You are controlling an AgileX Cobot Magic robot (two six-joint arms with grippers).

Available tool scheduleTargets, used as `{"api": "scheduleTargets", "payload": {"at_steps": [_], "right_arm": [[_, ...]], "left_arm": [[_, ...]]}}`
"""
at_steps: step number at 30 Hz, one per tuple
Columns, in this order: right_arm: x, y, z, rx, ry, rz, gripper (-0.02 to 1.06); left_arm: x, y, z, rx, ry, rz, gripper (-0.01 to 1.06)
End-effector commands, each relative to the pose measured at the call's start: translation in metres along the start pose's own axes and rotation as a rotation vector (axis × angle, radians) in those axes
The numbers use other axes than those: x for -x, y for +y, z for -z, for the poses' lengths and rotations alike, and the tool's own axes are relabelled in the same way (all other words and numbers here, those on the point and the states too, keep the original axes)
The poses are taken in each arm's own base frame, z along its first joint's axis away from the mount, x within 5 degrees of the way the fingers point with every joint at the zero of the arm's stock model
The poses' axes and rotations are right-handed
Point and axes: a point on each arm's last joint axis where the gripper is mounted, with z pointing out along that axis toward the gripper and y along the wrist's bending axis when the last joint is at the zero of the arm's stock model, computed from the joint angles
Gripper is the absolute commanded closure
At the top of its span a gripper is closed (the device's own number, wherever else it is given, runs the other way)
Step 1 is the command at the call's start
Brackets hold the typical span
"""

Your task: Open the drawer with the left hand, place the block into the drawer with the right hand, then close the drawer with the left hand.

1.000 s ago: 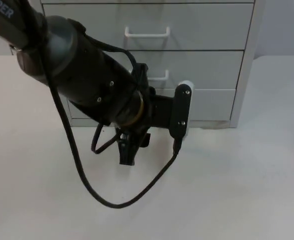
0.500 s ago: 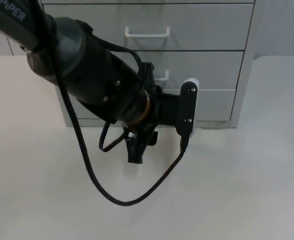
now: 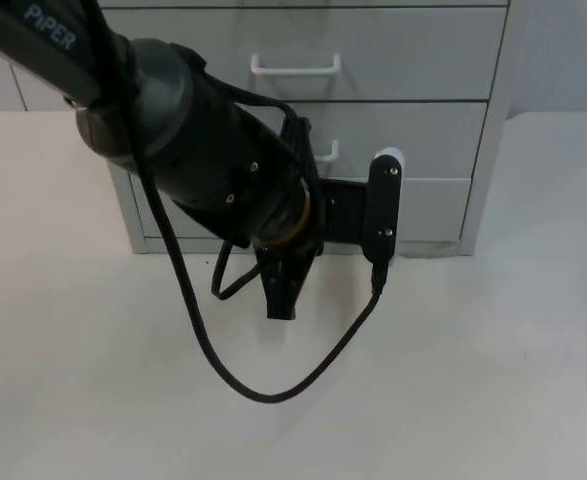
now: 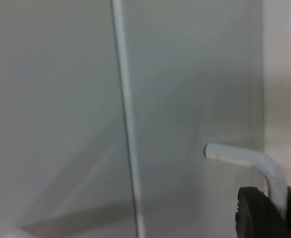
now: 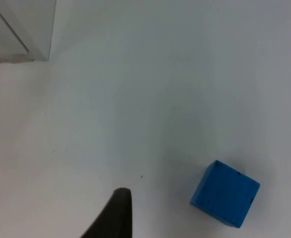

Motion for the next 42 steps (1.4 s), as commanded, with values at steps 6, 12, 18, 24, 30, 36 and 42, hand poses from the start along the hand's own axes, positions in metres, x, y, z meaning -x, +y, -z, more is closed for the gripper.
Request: {"api": "scheduleTargets", "payload": {"at_steps": [6, 12, 18, 24, 30, 36, 42], "right_arm": [[0.001, 0.001, 0.0, 0.004, -0.014, 0.002, -0.01], [0.001, 0.001, 0.0, 0.004, -0.016, 0.002, -0.01], [0.001, 0.001, 0.0, 0.004, -0.016, 0.002, -0.01], [0.001, 0.001, 0.0, 0.004, -0.016, 0.002, -0.01], [0.002, 0.001, 0.0, 0.004, -0.021, 0.002, -0.01], [0.002, 0.001, 0.0, 0.004, -0.021, 0.002, -0.01], [0.002, 0.001, 0.0, 0.004, -0.021, 0.002, -0.01]], "left_arm": [[-0.004, -0.016, -0.012, -0.075, 0.023, 0.099, 1.05], [0.018, -0.022, 0.004, -0.102, 0.004, 0.12, 1.05], [0.029, -0.032, 0.033, -0.162, -0.005, 0.151, 1.05], [0.036, -0.047, 0.065, -0.19, -0.008, 0.167, 1.05], [0.045, -0.077, 0.098, -0.257, 0.0, 0.146, 1.05], [0.049, -0.098, 0.113, -0.327, 0.035, 0.134, 1.05], [0.048, -0.108, 0.117, -0.355, 0.059, 0.15, 1.05]]}}
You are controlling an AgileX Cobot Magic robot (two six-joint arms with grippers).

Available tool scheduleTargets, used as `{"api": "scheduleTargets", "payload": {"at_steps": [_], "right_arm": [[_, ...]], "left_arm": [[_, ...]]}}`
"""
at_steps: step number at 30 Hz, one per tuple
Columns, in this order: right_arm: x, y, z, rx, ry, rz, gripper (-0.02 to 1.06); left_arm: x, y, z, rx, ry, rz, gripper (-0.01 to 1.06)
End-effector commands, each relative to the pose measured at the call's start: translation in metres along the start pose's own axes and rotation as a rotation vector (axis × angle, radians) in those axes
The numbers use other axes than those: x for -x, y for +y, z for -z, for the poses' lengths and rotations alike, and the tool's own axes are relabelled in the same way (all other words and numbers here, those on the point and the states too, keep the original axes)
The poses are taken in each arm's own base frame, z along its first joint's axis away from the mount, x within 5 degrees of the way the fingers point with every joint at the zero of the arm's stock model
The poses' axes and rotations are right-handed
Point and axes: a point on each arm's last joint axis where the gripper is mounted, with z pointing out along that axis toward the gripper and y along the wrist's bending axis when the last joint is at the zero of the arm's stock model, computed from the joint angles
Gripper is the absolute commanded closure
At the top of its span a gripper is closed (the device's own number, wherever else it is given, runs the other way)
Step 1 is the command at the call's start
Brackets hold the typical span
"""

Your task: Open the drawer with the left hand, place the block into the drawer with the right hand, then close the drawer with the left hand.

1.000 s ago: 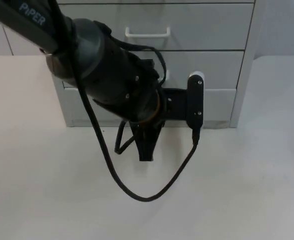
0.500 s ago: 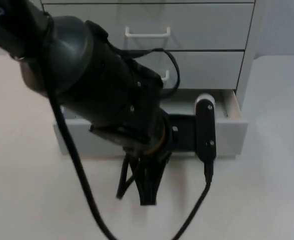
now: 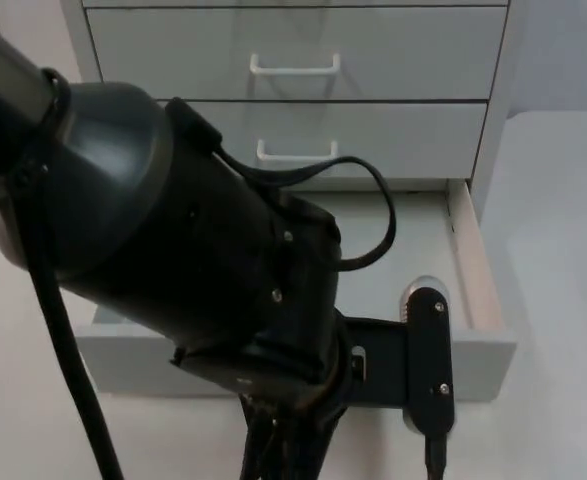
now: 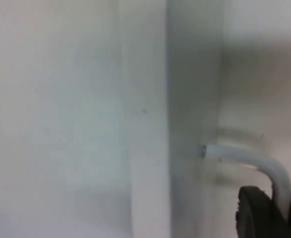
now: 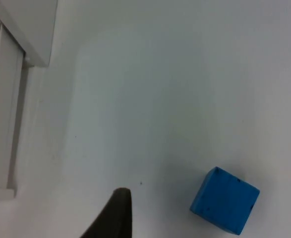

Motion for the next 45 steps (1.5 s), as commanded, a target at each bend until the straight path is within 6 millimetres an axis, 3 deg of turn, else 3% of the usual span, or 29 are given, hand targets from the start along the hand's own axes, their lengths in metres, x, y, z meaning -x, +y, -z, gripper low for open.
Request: {"api": "scheduleTargets", "payload": {"at_steps": [1, 10, 13, 17, 18, 20, 22, 29, 33, 34, 38, 45], "right_arm": [[0.001, 0.001, 0.0, 0.004, -0.008, -0.002, -0.01], [0.001, 0.001, 0.0, 0.007, -0.013, -0.005, -0.01], [0.001, 0.001, 0.0, 0.007, -0.013, -0.005, -0.01], [0.001, 0.001, 0.0, 0.007, -0.015, -0.005, -0.01], [0.001, 0.001, 0.0, 0.007, -0.015, -0.005, -0.01], [0.001, 0.001, 0.0, 0.007, -0.017, -0.005, -0.01], [0.001, 0.001, 0.0, 0.007, -0.017, -0.005, -0.01], [0.001, 0.001, 0.0, 0.007, -0.017, -0.005, -0.01], [0.001, 0.001, 0.0, 0.007, -0.017, -0.005, -0.01], [0.001, 0.001, 0.0, 0.007, -0.017, -0.005, -0.01], [0.001, 0.001, 0.0, 0.007, -0.017, -0.005, -0.01], [0.001, 0.001, 0.0, 0.007, -0.017, -0.005, -0.01]], "left_arm": [[0.005, -0.011, 0.004, -0.042, -0.03, 0.06, 1.05], [0.008, -0.011, 0.004, -0.043, -0.061, 0.055, 1.05], [0.008, -0.01, 0.005, -0.039, -0.066, 0.049, 1.0], [0.009, -0.01, 0.004, -0.035, -0.068, 0.038, 0.59], [0.009, -0.01, 0.004, -0.035, -0.068, 0.038, 0.59], [0.009, -0.009, 0.005, -0.032, -0.071, 0.031, 0.42], [0.01, -0.006, 0.011, -0.022, -0.088, 0.031, 0.32], [0.01, 0.006, 0.038, 0.027, -0.143, 0.026, 0.3], [0.004, 0.02, 0.075, 0.086, -0.172, 0.07, 0.3], [0.004, 0.02, 0.075, 0.086, -0.172, 0.07, 0.3], [-0.003, 0.028, 0.108, 0.104, -0.233, 0.141, 0.3], [-0.009, 0.029, 0.134, 0.077, -0.295, 0.187, 0.3]]}}
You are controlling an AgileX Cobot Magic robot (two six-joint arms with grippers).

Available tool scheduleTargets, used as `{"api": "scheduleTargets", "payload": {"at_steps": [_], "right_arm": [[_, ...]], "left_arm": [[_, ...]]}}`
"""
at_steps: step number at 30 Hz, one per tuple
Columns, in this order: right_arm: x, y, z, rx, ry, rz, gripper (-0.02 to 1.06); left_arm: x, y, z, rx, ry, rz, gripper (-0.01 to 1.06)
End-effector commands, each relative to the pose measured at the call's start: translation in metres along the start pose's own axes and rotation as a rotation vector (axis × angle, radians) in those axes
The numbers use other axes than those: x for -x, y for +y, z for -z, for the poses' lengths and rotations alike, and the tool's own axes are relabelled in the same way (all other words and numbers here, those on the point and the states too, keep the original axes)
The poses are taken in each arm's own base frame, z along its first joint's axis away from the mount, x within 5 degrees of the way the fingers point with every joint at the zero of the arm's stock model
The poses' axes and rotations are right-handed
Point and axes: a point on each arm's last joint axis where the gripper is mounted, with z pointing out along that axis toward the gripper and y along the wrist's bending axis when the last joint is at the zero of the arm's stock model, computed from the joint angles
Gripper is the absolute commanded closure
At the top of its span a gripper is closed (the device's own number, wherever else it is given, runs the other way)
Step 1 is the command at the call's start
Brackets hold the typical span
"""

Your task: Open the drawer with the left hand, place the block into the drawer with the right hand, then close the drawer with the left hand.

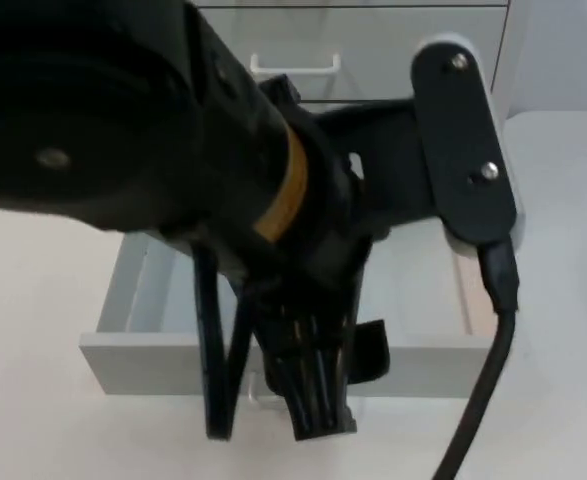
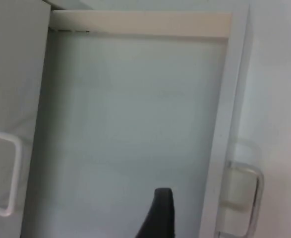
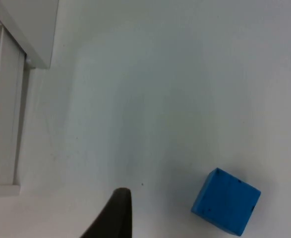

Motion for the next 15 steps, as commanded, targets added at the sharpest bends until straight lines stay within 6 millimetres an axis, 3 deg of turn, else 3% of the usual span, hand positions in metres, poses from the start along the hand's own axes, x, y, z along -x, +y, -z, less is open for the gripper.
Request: {"api": "scheduleTargets", "payload": {"at_steps": [1, 8, 13, 15], "right_arm": [[0.001, 0.001, 0.0, 0.004, -0.012, 0.001, -0.01], [0.001, 0.001, 0.0, 0.004, -0.009, 0.001, -0.01], [0.001, 0.001, 0.0, 0.004, -0.009, 0.001, -0.01], [0.001, 0.001, 0.0, 0.006, -0.009, 0.0, -0.01]], "left_arm": [[-0.001, 0.001, 0.009, -0.008, 0.0, 0.028, 0.3], [-0.013, 0.017, 0.024, 0.002, 0.002, 0.154, 0.3], [-0.035, 0.046, 0.035, 0.024, 0.0, 0.308, 0.3], [-0.053, 0.066, 0.045, 0.058, -0.007, 0.442, 0.3]]}}
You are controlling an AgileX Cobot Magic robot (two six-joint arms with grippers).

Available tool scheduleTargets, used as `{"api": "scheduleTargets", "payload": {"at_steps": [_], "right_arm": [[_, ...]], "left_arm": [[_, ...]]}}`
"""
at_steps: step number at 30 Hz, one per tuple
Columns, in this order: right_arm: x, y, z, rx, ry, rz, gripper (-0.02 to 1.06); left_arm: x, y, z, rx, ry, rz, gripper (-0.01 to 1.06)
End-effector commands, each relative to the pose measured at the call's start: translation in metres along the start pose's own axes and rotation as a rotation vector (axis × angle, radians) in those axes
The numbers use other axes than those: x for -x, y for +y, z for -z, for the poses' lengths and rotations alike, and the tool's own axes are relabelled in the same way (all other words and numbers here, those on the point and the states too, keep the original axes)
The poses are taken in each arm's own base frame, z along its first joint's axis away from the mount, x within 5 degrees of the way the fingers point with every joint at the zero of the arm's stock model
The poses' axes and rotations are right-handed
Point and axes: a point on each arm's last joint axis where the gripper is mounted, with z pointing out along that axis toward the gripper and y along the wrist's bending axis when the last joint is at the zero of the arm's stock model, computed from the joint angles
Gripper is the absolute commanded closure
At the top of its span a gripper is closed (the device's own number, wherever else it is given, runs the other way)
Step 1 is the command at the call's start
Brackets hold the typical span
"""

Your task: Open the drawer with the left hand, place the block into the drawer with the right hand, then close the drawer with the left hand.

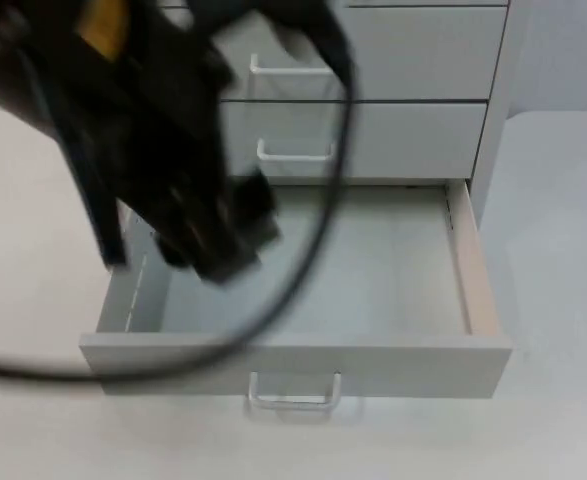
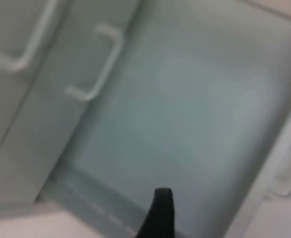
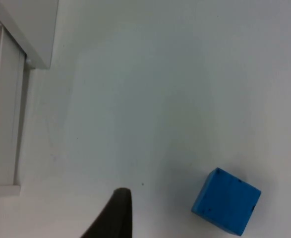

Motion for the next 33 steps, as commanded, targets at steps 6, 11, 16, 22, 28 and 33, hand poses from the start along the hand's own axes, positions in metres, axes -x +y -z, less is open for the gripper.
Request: {"api": "scheduleTargets", "payload": {"at_steps": [6, 11, 16, 22, 28, 33], "right_arm": [[0.001, 0.002, 0.0, 0.014, -0.009, -0.007, -0.01], [0.001, 0.002, 0.0, 0.014, -0.009, -0.007, -0.01], [0.001, 0.002, 0.0, 0.014, -0.009, -0.007, -0.01], [0.001, 0.002, 0.0, 0.014, -0.009, -0.007, -0.01], [0.001, 0.002, 0.0, 0.015, -0.01, -0.009, -0.01], [0.001, 0.002, 0.0, 0.015, -0.01, -0.009, -0.01]], "left_arm": [[-0.03, 0.055, 0.029, 0.08, -0.024, 0.359, 0.3], [-0.063, 0.075, 0.049, 0.149, -0.021, 0.554, 0.3], [-0.086, 0.08, 0.066, 0.204, -0.044, 0.696, 0.3], [-0.109, 0.078, 0.084, 0.234, -0.022, 0.817, 0.3], [-0.117, 0.073, 0.097, 0.251, -0.007, 0.847, 0.3], [-0.123, 0.066, 0.095, 0.268, -0.024, 0.87, 0.3]]}}
